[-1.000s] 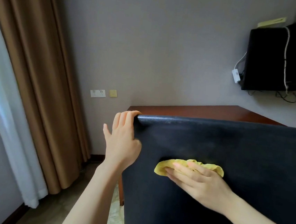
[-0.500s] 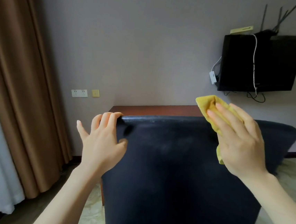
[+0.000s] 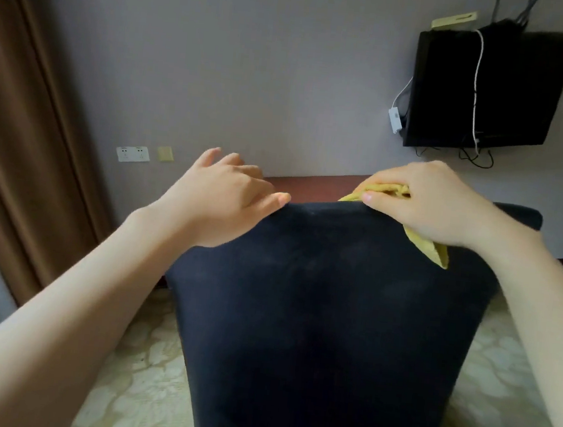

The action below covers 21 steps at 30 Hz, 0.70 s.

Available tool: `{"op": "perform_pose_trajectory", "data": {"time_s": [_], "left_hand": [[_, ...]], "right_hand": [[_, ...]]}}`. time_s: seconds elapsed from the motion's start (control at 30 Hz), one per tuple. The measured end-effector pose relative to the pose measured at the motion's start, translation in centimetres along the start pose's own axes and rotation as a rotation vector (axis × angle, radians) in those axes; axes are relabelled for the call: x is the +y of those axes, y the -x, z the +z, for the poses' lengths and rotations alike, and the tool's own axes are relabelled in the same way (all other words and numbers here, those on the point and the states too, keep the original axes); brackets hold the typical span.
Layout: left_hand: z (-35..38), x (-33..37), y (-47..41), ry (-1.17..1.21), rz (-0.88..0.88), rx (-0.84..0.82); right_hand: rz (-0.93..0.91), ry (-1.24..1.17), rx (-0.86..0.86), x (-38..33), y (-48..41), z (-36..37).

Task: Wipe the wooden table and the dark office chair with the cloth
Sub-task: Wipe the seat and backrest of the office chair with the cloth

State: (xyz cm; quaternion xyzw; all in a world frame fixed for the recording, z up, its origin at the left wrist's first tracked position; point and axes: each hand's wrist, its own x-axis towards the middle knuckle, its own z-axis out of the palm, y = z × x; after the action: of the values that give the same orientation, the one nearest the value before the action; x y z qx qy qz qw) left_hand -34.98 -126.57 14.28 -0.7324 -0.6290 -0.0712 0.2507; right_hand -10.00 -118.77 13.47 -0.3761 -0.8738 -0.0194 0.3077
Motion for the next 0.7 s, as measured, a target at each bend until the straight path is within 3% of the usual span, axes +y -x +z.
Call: {"op": "perform_pose_trajectory", "data": {"time_s": [0.13,0.27,0.4,0.57,0.7], "left_hand": [[1.1,2.6,-4.8,0.263,0.010,-0.132],[2.3,3.9,-7.1,0.644,0.139,-0.498],[2.3,3.4,-7.0,0.715,0.173,-0.638],[0.2,3.8,-7.6,0.816,0.089,-0.782],[-0.2,4.0,-7.5,0.846,0.050,-0.790]], "right_hand": [[-0.071,0.007,-0.102,0.3,-1.3,0.1],[-0.094,-0.095,-0.231,1.1,-1.9,-0.1],[-0.071,-0.180,-0.414,1.6,-2.8,-1.2],[-0.005,-0.271,-0.654,2.1,-5.3,-3.6],[-0.031,-0.256,-0.772,2.1,-6.4,-4.3]]}}
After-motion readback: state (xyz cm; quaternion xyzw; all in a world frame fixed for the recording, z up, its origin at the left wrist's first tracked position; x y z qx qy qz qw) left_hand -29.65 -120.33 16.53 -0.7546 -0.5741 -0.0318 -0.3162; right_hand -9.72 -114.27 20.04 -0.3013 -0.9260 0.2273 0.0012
